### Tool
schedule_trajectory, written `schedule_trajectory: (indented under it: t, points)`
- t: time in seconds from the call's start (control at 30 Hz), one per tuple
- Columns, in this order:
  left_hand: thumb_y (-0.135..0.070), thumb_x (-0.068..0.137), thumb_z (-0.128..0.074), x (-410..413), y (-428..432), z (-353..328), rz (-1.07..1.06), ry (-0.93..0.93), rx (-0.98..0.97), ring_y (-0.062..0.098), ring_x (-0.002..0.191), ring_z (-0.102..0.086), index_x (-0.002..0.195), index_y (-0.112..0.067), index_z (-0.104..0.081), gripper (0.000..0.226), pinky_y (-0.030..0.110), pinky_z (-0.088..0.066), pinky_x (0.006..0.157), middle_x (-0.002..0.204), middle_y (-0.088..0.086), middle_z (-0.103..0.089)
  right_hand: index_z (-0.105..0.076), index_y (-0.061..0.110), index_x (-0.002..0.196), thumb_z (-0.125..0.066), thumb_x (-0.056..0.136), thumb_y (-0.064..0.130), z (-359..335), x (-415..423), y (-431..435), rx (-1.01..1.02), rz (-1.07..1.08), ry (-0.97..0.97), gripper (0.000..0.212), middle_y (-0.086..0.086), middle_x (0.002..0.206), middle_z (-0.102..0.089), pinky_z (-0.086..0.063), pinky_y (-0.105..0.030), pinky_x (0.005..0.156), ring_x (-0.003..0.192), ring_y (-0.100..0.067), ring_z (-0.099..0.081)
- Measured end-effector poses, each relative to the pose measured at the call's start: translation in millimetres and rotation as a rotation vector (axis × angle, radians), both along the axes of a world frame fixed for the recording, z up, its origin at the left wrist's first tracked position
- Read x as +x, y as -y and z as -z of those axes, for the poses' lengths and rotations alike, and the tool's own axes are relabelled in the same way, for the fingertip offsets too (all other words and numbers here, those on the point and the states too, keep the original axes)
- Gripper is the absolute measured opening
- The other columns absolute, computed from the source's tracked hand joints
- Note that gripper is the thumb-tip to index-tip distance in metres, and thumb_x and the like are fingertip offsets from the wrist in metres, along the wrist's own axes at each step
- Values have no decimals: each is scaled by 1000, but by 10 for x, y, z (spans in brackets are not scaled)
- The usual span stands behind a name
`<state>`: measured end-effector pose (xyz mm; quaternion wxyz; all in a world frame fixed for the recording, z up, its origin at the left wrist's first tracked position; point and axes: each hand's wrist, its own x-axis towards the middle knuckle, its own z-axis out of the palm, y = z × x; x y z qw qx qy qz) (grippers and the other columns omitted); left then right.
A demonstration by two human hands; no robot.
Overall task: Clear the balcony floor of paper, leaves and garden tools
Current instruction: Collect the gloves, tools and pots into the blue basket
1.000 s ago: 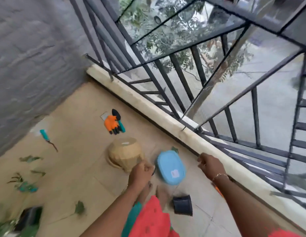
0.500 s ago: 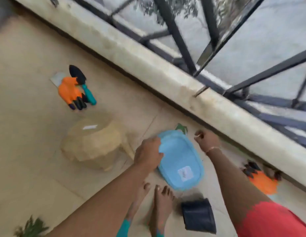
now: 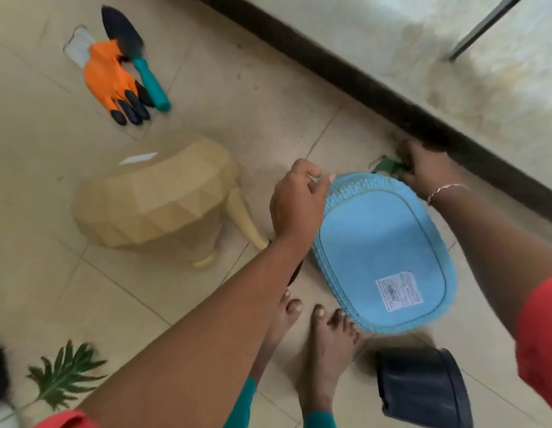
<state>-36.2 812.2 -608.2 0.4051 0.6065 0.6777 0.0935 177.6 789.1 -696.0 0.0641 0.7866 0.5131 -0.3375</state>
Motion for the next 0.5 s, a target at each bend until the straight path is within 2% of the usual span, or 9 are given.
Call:
schedule_trajectory:
  t: [0.13,0.2,0.27,0.37,0.5]
  points:
    - [-31,90,-59,-12,26,67,-21,-41,33,6,57,-45,95,-11,-61,21,24,-37,59,60,-13,-44,-59,7,99,-60,84,13,82,-7,71,59,-117,21,16,-25,98,-55,-40,-35,69,91,-40,-53]
    - [-31,90,-60,27,49,-5,-15,-42,34,9,60,-47,94,-11,-60,20,24,-37,58,61,-13,-45,-60,8,95,-58,84,9,30,19,148,102,-8,27,11,-24,98,-57,-41,-37,71,92,-39,-54]
    - [-29,89,-62,99,83,-126,9,-26,20,11,62,-49,93,-12,-59,18,25,-38,57,61,-12,-46,-61,8,93,-59,85,9,-146,33,257,157,188,10,9,-22,101,-57,-42,-38,74,94,-39,-54]
    - [-21,86,-66,257,185,-377,48,65,-6,15,67,-51,99,-10,-58,19,30,-41,64,62,-11,-47,-62,4,90,-63,84,11,-578,-9,530,290,410,-68,10,-20,95,-57,-33,-31,69,90,-34,-54]
    - [-13,85,-64,532,363,-822,177,207,-44,10,67,-51,108,-12,-57,23,30,-47,70,71,-8,-53,-62,5,80,-65,79,12,-1246,-248,955,466,519,-175,8,-2,79,-51,-24,-24,63,79,-26,-52]
